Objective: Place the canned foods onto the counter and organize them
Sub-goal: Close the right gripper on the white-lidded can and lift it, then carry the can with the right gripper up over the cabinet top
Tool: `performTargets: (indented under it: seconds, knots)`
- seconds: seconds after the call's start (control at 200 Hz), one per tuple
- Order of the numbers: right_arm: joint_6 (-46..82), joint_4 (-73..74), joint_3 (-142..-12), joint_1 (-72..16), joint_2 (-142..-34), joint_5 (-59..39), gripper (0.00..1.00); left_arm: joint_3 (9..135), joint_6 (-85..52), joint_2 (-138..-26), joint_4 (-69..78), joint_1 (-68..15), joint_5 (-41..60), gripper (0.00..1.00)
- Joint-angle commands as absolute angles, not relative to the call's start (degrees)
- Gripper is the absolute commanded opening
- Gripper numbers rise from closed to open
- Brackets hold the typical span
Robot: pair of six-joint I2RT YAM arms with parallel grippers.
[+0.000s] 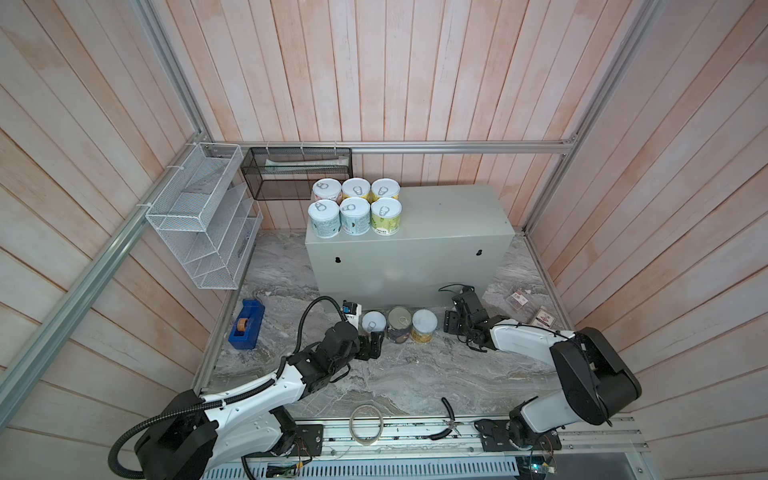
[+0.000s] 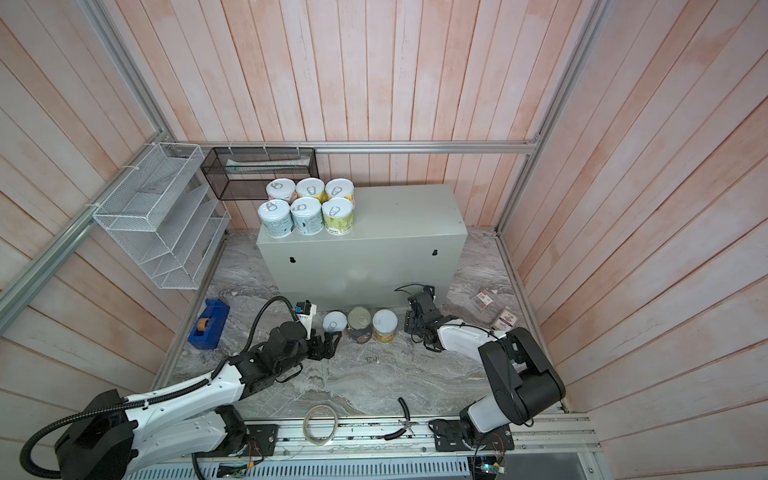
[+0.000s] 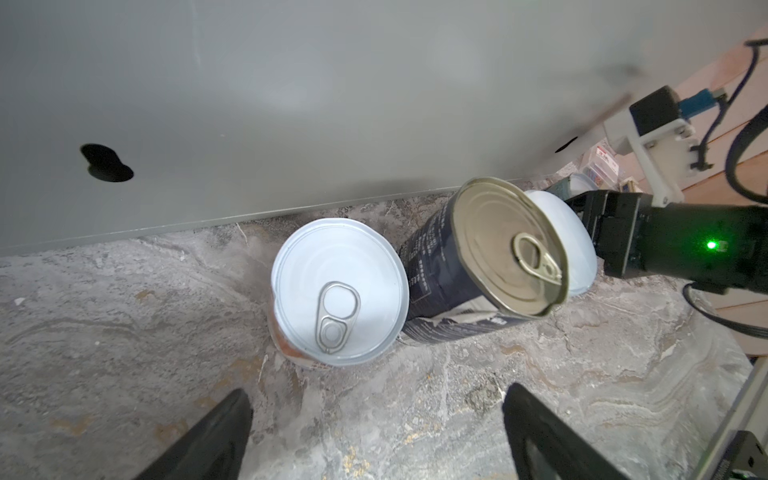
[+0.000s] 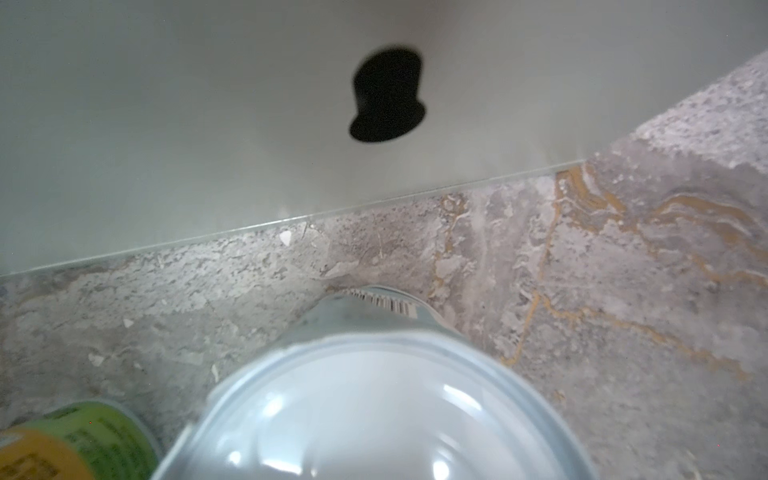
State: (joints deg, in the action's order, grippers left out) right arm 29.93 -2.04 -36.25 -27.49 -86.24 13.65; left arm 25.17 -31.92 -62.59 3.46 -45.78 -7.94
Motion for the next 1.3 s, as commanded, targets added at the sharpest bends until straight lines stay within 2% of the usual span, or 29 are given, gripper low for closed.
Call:
performTargets:
  seconds: [0.0,0.02,0.265,0.575,0.78,1.06,1.295]
  knots:
    - [29.4,-1.6,-36.2,-27.3,-86.0,12.9,0.07,25.0,-31.3,-63.3,4.3,-45.5,-8.2,0.96]
    - [29.2,-2.1,-36.3,-27.3,-85.9,12.8,0.00,25.1,-31.3,-63.3,4.2,-45.5,-8.2,0.96]
    - [26.3,-8.8,-37.7,-27.4,-78.6,10.8,0.00,25.8,-31.0,-61.7,2.2,-45.5,-8.3,0.96]
    - [22.7,-26.3,-44.1,-27.7,-65.9,-1.2,0.00,24.4,-31.8,-58.1,-0.3,-45.5,-7.6,0.95]
    - [22.7,-34.5,-49.6,-30.7,-59.7,-3.3,0.00,24.5,-31.6,-56.3,-1.4,-45.5,-7.5,0.95]
    - [21.6,-43.0,-64.5,-38.2,-61.4,0.0,0.00,25.0,-32.2,-56.2,-3.0,-45.5,-4.8,0.95]
    - [20.4,-49.7,-80.4,-40.1,-66.1,1.4,0.00,28.8,-30.9,-53.5,-10.6,-45.5,-4.8,0.95]
